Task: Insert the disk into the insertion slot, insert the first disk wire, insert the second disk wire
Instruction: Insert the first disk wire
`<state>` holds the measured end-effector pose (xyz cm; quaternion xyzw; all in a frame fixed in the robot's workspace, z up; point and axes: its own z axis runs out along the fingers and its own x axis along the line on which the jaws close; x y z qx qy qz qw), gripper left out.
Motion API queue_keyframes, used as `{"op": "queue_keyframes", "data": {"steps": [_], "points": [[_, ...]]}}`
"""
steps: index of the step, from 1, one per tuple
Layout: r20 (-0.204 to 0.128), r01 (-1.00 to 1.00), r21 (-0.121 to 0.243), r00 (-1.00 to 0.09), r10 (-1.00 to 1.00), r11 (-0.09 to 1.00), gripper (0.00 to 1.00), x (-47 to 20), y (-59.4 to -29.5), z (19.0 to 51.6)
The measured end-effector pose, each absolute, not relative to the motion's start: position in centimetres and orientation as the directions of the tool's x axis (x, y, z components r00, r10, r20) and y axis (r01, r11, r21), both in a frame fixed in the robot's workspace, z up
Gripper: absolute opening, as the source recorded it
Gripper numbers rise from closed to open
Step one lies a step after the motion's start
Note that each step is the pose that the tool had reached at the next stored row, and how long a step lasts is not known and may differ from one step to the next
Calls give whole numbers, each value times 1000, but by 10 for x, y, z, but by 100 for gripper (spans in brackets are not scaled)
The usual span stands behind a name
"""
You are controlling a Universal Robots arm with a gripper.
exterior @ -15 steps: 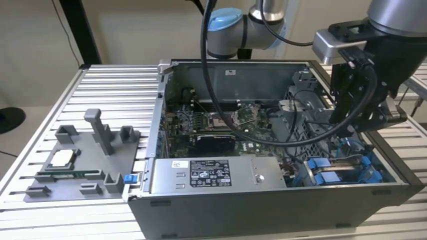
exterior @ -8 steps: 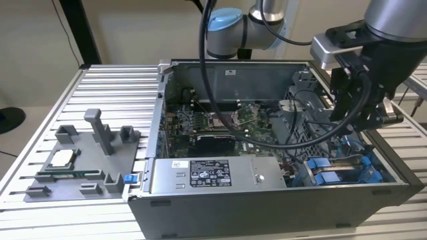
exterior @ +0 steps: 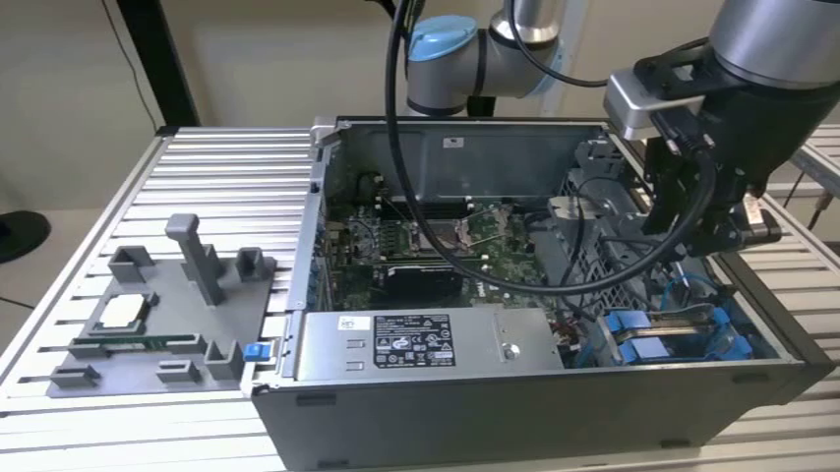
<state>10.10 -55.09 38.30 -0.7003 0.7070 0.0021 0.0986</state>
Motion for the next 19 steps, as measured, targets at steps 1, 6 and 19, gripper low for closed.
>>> {"op": "queue_keyframes", "data": {"steps": [1,6,19], "points": [[-143,-991,-135,0,-990,19,100,101,-551,383],[-144,-990,-137,1,-990,19,0,101,-551,383],[-142,-990,-137,-6,-990,26,0,101,-561,381]]}}
